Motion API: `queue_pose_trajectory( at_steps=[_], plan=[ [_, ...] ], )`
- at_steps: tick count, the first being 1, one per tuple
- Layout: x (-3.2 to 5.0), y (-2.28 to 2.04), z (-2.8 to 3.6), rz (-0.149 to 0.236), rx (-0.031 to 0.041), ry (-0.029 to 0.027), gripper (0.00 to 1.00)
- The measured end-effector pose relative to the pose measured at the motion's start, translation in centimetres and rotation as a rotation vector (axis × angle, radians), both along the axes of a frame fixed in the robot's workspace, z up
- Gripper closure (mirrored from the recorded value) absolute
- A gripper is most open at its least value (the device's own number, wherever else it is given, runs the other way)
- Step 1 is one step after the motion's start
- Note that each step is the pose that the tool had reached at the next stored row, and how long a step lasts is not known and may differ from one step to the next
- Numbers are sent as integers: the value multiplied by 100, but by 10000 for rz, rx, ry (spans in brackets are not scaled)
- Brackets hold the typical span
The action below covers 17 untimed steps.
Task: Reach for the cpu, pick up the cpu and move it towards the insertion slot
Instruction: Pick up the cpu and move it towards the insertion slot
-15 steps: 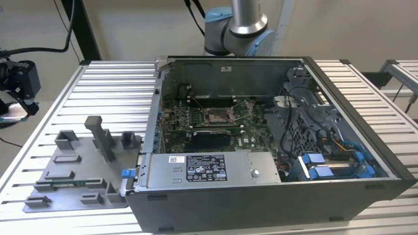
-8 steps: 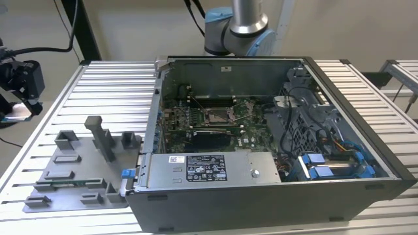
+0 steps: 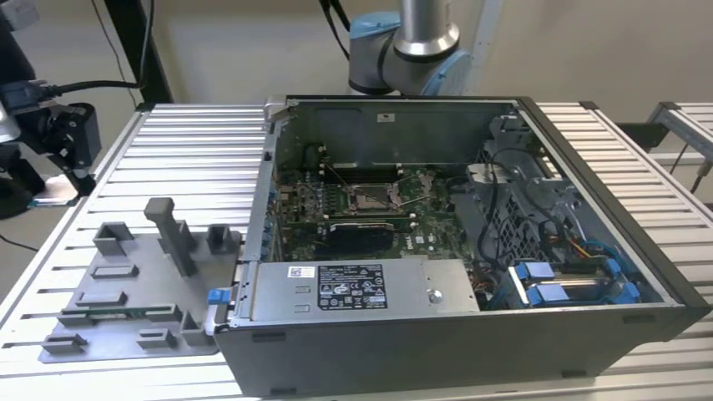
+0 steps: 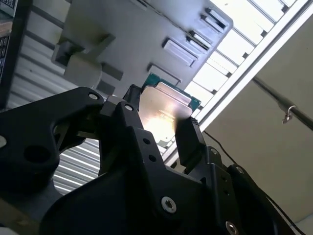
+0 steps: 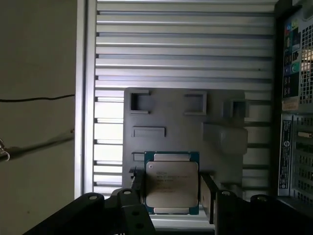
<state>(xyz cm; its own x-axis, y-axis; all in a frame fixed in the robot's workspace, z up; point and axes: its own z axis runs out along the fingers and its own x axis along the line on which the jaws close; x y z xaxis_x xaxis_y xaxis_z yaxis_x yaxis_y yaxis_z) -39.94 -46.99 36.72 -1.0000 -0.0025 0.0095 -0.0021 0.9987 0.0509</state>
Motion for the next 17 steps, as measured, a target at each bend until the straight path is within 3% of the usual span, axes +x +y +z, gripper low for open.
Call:
queue_pose_trajectory(
  at_steps=[17],
  plan=[
    [430,0,1,4,-1,4,100]
  ],
)
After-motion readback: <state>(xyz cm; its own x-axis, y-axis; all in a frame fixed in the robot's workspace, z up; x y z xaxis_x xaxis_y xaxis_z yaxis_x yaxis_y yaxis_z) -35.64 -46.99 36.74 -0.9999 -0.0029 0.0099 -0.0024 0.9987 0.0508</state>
